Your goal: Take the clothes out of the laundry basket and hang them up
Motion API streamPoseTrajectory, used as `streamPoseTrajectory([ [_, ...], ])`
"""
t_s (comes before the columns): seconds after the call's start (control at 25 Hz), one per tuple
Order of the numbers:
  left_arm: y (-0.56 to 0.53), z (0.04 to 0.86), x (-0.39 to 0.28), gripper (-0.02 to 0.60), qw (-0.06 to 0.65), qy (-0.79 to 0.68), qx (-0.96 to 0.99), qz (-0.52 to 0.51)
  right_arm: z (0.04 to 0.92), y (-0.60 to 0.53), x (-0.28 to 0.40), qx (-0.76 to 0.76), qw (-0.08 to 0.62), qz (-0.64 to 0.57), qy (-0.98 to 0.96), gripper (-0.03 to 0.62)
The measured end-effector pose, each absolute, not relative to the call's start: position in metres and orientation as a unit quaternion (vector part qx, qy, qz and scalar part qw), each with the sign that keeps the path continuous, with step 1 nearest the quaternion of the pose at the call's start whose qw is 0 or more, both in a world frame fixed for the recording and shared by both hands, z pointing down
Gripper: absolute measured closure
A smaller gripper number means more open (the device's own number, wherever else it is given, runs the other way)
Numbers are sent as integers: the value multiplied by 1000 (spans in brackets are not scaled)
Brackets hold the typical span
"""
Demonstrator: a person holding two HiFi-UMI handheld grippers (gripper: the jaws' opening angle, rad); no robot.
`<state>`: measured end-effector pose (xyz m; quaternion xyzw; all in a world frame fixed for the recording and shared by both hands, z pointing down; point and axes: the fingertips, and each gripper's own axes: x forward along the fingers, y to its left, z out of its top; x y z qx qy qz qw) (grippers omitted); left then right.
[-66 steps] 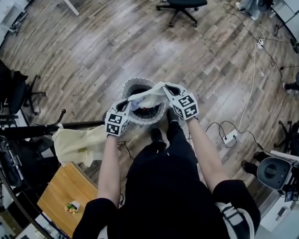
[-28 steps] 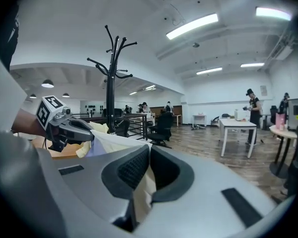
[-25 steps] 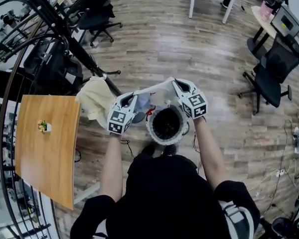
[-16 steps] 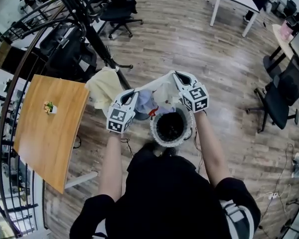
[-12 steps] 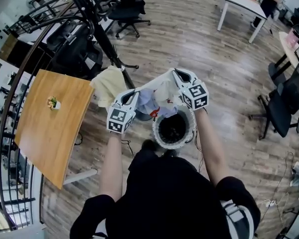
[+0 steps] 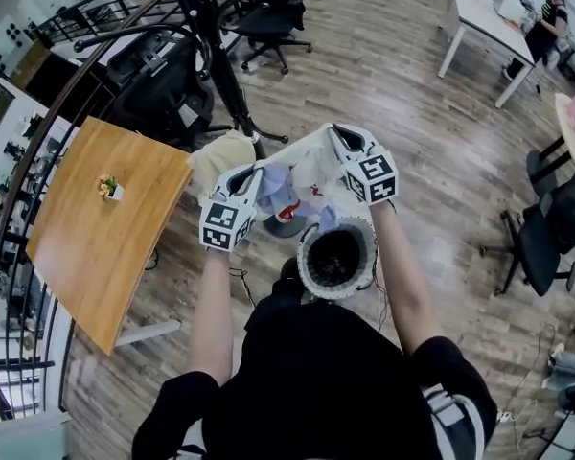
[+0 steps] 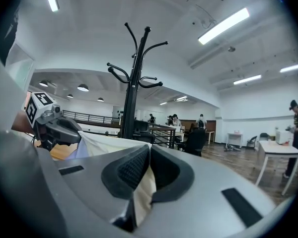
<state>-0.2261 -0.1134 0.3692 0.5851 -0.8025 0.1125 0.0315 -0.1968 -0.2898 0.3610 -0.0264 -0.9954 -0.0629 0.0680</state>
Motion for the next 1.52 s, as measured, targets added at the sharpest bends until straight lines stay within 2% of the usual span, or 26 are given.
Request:
streamPoseTrajectory([
  [0.56, -131, 333, -318, 548, 2, -819, 564, 101, 312, -308, -303, -29, 30, -83, -996, 576],
  [1.16, -128, 391, -371, 548, 57, -819, 559, 115, 400, -309, -374, -52, 97, -45, -993, 576],
  [1.52, -133, 422, -354, 548, 74, -799, 575, 158, 462, -304, -376, -66, 151, -13, -986, 576],
])
